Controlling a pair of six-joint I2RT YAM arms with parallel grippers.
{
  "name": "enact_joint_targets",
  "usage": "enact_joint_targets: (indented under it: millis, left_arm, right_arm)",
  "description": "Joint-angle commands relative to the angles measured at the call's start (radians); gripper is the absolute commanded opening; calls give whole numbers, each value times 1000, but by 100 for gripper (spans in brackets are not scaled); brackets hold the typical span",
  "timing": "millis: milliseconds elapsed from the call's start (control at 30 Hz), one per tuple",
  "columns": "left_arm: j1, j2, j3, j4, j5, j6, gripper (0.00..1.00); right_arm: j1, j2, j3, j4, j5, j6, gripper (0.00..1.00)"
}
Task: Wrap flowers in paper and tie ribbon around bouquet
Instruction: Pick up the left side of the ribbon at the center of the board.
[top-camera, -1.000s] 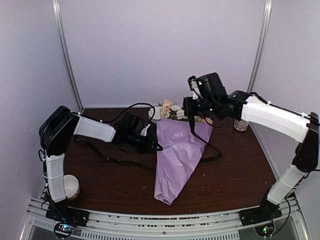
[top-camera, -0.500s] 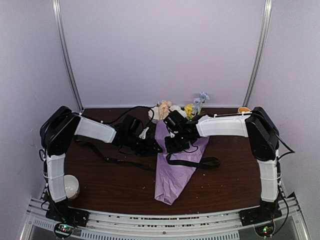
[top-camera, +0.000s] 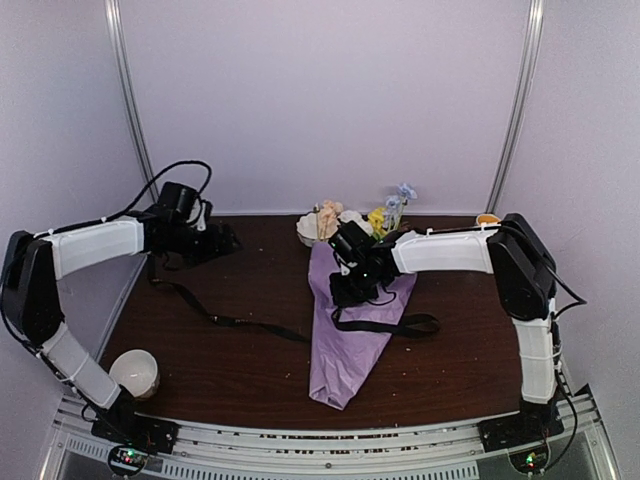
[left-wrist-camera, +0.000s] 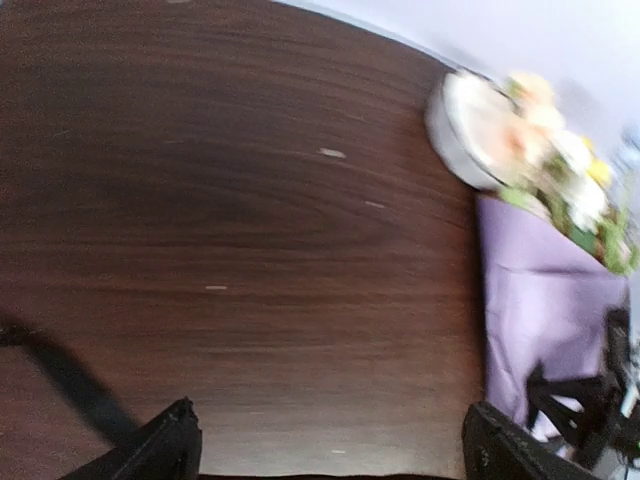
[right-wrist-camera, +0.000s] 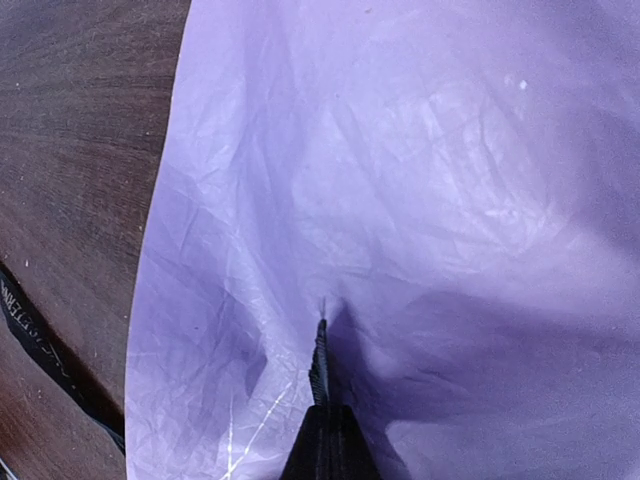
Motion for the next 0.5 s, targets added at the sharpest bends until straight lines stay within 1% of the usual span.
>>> enact_joint_targets:
  millis: [0, 100, 233, 333, 467]
  left_arm:
    - [234, -42, -129, -94, -102, -50, 92]
    - [348, -26, -142, -89, -134, -72, 92]
    - [463, 52, -99, -80, -126, -109, 94]
    - [497, 116, -52, -67, -122, -125, 94]
    - [499, 230, 27, -83, -92, -130, 93]
  right_arm:
    - [-3, 5, 5, -11, -23, -16, 0]
    - [-4, -18, -11, -13, -16, -26, 0]
    - [-3, -29, -21, -14, -19, -32, 0]
    - [-4, -33, -24, -21, -16, -37, 0]
    - [-4, -40, -28, -31, -4, -38, 0]
